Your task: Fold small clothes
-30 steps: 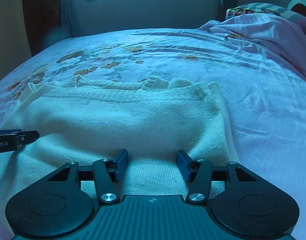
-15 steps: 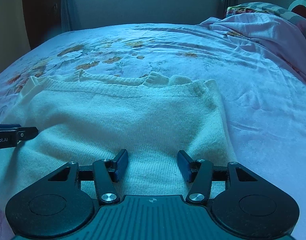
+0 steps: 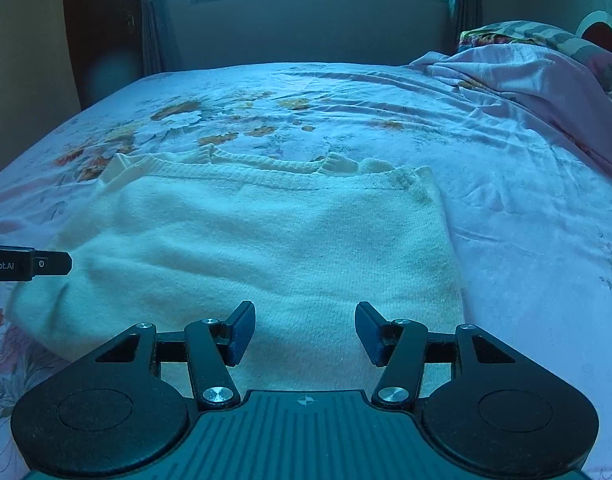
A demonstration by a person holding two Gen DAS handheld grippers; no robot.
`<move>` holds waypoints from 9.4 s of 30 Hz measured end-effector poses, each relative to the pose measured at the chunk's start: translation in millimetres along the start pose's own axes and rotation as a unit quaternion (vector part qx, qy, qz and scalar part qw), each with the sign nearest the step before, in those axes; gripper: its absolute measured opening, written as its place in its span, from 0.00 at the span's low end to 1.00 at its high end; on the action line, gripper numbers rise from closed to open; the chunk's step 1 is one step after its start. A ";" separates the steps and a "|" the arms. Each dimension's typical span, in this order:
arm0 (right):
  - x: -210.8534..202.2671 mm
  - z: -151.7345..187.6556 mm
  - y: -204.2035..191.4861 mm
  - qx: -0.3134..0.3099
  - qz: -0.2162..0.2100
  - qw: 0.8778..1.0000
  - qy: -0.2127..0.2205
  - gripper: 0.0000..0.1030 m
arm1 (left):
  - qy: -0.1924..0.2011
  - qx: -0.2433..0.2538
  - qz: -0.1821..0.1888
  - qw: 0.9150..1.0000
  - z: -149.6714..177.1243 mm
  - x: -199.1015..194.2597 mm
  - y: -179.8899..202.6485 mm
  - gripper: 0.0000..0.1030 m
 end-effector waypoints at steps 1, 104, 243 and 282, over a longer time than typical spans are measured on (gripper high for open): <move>-3.3 1.6 -3.1 0.000 -0.005 1.000 0.001 0.54 | -0.005 -0.003 -0.001 1.000 2.9 -2.6 -4.5 0.56; -36.3 28.7 102.8 0.202 -0.071 0.977 -0.012 0.25 | -0.051 0.006 0.165 0.985 30.4 7.1 140.0 0.53; 6.3 15.3 97.0 0.122 0.042 0.992 -0.007 0.06 | -0.036 0.033 0.114 0.992 23.4 20.4 170.8 0.68; -161.4 79.6 22.5 0.136 0.005 0.990 0.021 0.58 | -0.011 0.007 0.120 0.993 87.6 -121.2 106.3 0.68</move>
Point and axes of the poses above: each gripper's, at about its wrist camera, not at the fingertips, and x roughly the way its jaws point, y to its right, z to its underside, the point moved 2 cm from there along x, roughly the way its jaws point, and after that the axes turned 4 degrees about -z, right-handed, at the moved point
